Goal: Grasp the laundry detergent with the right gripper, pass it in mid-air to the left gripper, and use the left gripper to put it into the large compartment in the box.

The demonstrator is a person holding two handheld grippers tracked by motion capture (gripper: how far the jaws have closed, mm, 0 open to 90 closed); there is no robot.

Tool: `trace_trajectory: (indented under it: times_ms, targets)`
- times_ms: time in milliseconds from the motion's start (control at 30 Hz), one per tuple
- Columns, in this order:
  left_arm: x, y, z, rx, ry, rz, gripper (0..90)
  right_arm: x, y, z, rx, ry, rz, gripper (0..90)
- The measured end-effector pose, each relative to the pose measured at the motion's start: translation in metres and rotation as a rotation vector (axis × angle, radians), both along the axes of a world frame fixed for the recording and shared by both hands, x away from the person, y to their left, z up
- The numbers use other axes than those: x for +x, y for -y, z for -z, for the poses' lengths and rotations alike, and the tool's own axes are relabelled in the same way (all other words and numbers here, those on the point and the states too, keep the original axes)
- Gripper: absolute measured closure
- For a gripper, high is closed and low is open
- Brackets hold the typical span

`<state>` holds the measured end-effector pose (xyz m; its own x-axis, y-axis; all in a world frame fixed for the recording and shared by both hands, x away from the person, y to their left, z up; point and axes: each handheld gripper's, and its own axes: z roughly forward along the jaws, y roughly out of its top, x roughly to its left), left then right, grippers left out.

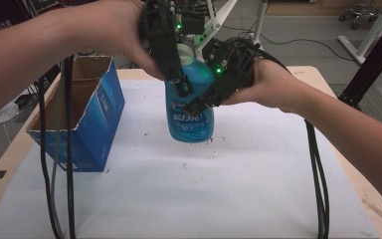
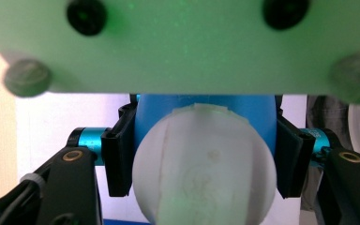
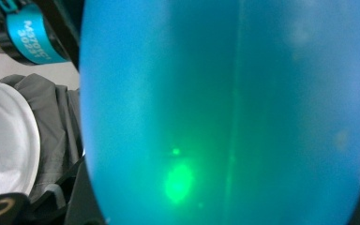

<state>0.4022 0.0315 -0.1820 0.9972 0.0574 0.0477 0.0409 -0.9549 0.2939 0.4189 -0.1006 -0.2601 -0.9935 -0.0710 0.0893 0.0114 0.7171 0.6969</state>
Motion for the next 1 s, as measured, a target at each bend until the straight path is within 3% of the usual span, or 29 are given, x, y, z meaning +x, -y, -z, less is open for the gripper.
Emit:
trace_trajectory:
  times_ms: [200,533,600,633,767,1000]
  targets:
    - [-0.001,0.000,0.000,0.001,0.007,0.002,37.0,-0.002,0.000,0.000,-0.004,-0.017,0.014,44.9]
    - [-0.003,-0.002,-0.002,-0.021,0.011,0.004,37.7,0.001,0.000,0.000,0.008,-0.004,-0.006,43.5]
    - [-0.005,-0.001,-0.001,-0.020,0.019,0.009,37.8,0.000,0.000,0.001,0.021,-0.043,0.002,40.5]
    - [-0.006,-0.001,-0.001,-0.014,0.021,0.012,37.8,0.002,0.000,0.001,0.041,-0.043,0.007,29.9]
    - [-0.006,-0.004,0.002,-0.021,0.013,-0.004,37.8,0.001,-0.001,0.003,0.023,-0.051,0.005,22.3]
    - [-0.004,-0.013,0.000,-0.019,0.006,-0.045,37.9,0.001,0.008,0.014,-0.017,-0.072,0.033,22.0]
